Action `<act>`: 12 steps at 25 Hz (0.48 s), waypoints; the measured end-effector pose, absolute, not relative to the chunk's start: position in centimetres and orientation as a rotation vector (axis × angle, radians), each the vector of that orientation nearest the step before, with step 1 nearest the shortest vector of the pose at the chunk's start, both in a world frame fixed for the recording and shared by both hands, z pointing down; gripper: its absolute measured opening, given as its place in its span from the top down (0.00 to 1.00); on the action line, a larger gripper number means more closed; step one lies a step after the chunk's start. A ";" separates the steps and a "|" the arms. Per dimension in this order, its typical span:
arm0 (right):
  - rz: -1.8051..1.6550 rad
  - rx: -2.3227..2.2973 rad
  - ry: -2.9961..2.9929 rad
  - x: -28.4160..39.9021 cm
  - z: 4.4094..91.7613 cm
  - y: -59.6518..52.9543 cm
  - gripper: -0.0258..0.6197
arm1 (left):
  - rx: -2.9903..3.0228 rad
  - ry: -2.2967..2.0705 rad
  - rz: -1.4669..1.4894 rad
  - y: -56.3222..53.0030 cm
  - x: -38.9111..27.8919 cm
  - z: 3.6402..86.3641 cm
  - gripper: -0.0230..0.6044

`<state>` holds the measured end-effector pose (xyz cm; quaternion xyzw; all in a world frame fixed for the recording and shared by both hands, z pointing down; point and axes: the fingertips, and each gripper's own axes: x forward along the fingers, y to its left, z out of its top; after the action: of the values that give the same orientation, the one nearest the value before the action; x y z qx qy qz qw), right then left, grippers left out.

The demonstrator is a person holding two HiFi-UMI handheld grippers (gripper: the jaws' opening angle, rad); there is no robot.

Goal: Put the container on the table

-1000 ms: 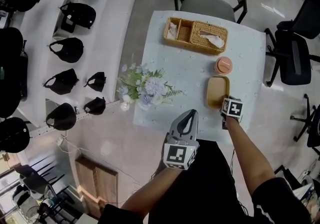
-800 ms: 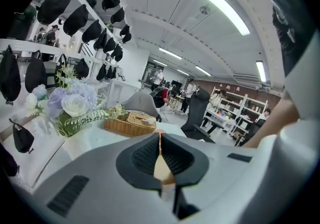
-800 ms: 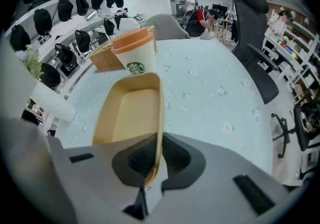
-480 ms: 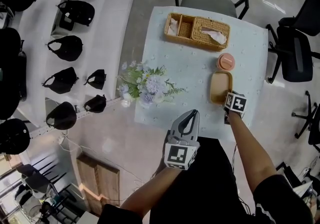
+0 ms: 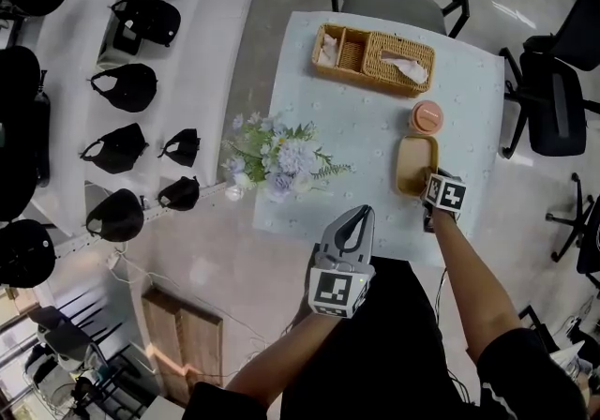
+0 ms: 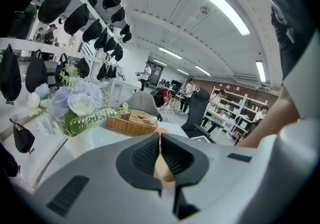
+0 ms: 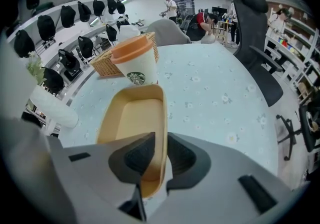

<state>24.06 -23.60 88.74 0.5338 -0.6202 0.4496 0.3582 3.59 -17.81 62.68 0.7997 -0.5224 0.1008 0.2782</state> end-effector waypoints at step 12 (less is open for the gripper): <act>1.187 1.302 -1.686 23.1 87.2 -23.7 0.72 | 2.147 -1.411 0.261 -17.2 2.9 61.9 0.94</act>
<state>23.08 -23.71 87.18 0.5013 -0.6492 0.4568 0.3443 2.90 -17.19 61.93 0.7992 -0.5251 0.0973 0.2760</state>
